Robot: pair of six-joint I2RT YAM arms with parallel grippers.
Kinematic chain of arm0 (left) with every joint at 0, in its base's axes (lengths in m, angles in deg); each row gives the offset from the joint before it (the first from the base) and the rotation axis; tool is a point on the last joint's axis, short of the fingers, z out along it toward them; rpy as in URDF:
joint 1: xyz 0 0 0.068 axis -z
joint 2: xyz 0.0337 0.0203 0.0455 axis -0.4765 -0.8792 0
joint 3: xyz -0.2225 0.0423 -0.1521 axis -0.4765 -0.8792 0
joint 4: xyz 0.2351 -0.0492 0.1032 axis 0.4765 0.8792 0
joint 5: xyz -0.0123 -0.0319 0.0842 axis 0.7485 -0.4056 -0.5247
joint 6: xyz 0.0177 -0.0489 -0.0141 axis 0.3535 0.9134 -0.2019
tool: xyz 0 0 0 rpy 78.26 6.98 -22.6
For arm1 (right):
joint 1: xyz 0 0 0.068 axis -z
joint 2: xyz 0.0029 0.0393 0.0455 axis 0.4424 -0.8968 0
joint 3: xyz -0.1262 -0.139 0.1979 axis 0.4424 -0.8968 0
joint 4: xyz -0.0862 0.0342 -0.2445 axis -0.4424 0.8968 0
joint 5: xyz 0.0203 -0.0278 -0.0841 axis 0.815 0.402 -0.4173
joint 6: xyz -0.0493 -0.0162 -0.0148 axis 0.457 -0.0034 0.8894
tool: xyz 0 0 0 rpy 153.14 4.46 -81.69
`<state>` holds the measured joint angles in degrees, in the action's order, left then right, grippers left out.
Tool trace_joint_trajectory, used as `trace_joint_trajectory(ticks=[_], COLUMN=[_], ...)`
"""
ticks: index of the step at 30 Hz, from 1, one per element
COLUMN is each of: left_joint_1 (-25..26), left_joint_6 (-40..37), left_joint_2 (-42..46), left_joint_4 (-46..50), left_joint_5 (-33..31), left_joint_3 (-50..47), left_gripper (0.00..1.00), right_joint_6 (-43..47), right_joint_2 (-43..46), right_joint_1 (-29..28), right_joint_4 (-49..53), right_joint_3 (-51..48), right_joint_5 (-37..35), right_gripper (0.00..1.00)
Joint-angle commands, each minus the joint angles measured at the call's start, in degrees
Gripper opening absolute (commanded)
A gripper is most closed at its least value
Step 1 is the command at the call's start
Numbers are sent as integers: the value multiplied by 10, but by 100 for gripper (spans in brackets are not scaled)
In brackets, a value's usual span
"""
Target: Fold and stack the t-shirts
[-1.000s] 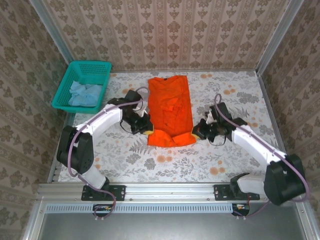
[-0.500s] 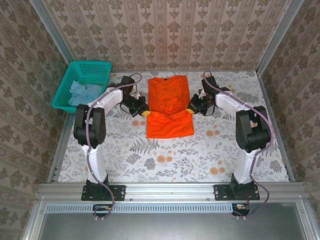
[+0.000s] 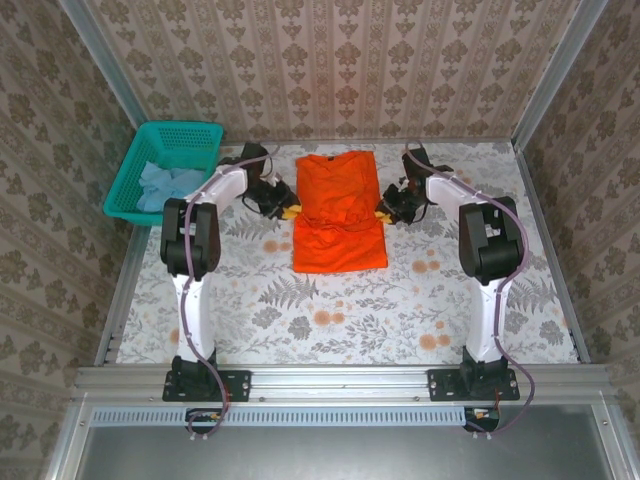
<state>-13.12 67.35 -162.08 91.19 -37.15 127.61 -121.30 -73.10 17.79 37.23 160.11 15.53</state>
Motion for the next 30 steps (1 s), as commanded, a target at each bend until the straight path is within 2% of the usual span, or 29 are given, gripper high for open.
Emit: trace_joint_trajectory(ticks=[1,5,7,9,12,13,16,21,25,30], left_joint_1=[-6,-10,-15,-19,-17,-15,-13,2,12,18], left_joint_6=[22,13,8,0,-20,-25,-14,-2,3,4], left_joint_2=[-15,-18,-13,1,17,20,21,14,6,-7], left_joint_4=[-10,9,14,15,23,25,8,-1,-4,-4], left_joint_5=[24,12,4,-12,-19,-28,-13,4,6,7], left_joint_3=[40,54,46,28,4,-2,-26,-29,-25,-17], left_gripper=[19,30,39,45,56,58,61,56,50,38], right_joint_6=[-26,-35,-30,-22,-6,-5,-4,0,0,1], right_joint_2=[19,28,31,22,20,21,16,10,8,1], right_joint_1=[13,19,19,18,11,10,3,-9,-13,-15], right_joint_4=[-13,-28,-42,-34,-8,-9,-5,2,3,7], right_joint_3=[-4,-16,-18,-10,-7,-9,-7,-8,-8,-7], right_joint_5=[-4,10,17,29,19,17,26,30,32,28], right_gripper=[17,17,27,42,55,56,56,52,45,30])
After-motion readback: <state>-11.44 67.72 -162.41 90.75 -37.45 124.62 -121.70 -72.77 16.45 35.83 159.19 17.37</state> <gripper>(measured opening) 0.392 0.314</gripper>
